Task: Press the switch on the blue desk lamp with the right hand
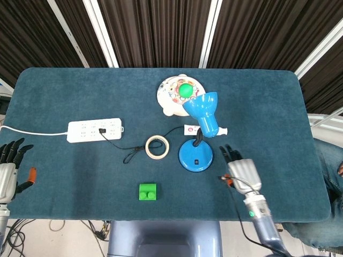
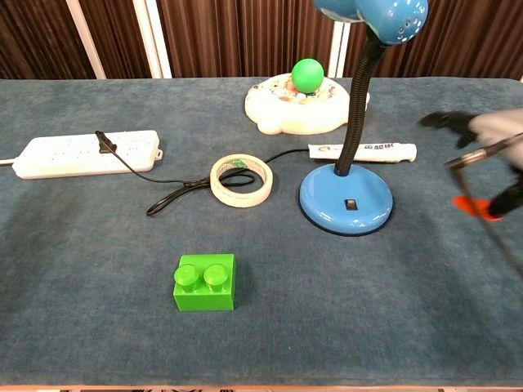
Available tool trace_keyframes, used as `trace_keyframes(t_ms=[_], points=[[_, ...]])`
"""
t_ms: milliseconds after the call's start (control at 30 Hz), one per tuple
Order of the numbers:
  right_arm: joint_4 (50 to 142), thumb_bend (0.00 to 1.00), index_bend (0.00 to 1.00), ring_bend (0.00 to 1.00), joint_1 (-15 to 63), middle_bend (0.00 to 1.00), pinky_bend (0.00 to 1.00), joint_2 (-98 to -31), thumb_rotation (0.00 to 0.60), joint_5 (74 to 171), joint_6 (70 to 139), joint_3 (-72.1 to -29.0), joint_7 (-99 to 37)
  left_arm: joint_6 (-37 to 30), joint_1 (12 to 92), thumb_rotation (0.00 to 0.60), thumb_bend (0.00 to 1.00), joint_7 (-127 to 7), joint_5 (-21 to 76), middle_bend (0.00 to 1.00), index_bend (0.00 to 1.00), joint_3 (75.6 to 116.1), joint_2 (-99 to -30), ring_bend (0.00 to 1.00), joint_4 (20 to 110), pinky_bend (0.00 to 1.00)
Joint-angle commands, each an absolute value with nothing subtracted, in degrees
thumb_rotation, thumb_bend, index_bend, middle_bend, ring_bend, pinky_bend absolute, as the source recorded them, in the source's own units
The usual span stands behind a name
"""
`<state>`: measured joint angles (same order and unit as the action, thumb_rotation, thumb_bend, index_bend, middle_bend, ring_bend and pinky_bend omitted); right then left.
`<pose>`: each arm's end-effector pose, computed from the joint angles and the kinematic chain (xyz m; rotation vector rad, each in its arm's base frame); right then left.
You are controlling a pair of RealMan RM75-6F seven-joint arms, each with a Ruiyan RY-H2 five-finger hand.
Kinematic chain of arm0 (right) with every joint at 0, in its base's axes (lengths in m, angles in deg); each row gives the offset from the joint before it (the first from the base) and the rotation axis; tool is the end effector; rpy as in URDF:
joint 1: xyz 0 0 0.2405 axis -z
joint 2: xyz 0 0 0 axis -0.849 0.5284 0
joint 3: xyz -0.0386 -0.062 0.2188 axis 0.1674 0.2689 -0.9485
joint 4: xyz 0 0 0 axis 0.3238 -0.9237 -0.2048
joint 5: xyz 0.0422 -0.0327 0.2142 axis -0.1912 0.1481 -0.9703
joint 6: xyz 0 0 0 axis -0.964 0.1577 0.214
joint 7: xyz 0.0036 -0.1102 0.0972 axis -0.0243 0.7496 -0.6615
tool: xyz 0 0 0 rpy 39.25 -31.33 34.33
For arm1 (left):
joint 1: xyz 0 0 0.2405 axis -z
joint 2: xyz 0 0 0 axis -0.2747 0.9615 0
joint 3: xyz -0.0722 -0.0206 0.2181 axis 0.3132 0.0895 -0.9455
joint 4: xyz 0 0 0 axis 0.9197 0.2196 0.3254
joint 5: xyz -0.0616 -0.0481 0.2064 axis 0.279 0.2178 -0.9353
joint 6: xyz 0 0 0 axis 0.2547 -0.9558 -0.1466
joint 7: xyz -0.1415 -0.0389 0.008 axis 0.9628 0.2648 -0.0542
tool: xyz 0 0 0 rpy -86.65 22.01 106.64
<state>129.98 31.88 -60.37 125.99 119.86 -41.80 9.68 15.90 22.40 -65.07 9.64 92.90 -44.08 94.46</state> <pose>-0.1661 -0.2364 0.0349 1.6522 -0.8379 0.7700 -0.2663 0.1959 0.1359 -1.2951 -0.9779 -0.9227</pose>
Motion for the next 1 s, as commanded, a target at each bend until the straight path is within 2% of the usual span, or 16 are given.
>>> trace_keyframes(t_ms=[33,167,200,233,300,333,367,600,1000], points=[[133.88,0.36,0.0,0.16,37.66,0.07,1.0,-51.96,0.6,134.87,126.25,-37.56,3.3,16.14,22.34,0.6,0.5,-65.24,9.46,0.04,0.18,92.89,-44.1,0.0,94.49,0.0],[130.82,0.36,0.0,0.09,42.56,0.05,1.0,-47.45,0.6,143.13,132.05,-33.92,-4.25,15.98,22.42,0.6,0.5,-65.5,9.47,0.04,0.18,92.85,-44.18,0.0,94.54,0.0],[129.83,0.36,0.0,0.06,43.49,0.04,0.89,-46.92,0.6,144.43,133.11,-33.33,-5.91,15.93,22.45,0.6,0.5,-65.57,9.5,0.04,0.18,92.85,-44.18,0.0,94.54,0.0],[128.75,0.36,0.0,0.04,44.36,0.03,0.73,-46.47,0.6,145.37,134.08,-32.87,-7.31,15.91,22.47,0.6,0.5,-65.68,9.51,0.03,0.18,92.85,-44.19,0.0,94.54,0.0],[126.32,0.36,0.0,0.0,46.48,0.01,0.14,-45.8,0.6,146.53,136.14,-32.1,-10.18,15.96,22.47,0.6,0.5,-65.81,9.42,0.03,0.18,92.83,-44.19,0.0,94.56,0.0],[124.88,0.36,0.0,0.0,47.59,0.0,0.03,-45.67,0.6,146.96,137.21,-31.89,-11.74,16.0,22.46,0.6,0.5,-65.83,9.33,0.03,0.18,92.8,-44.18,0.0,94.56,0.0],[123.82,0.36,0.0,0.0,48.24,0.0,0.0,-45.63,0.6,147.22,137.81,-31.8,-12.68,16.01,22.47,0.6,0.5,-65.89,9.24,0.03,0.18,92.76,-44.19,0.0,94.56,0.0],[117.23,0.36,0.0,0.0,51.52,0.0,0.0,-46.55,0.6,147.63,140.38,-32.91,-17.37,15.8,22.57,0.6,0.5,-66.23,8.26,0.03,0.18,92.24,-44.07,0.0,94.41,0.0],[115.11,0.36,0.0,0.0,52.0,0.0,0.0,-46.61,0.6,146.03,135.39,-34.69,-17.74,15.68,22.52,0.6,0.5,-65.79,6.41,0.03,0.18,91.25,-44.02,0.0,93.37,0.0]])
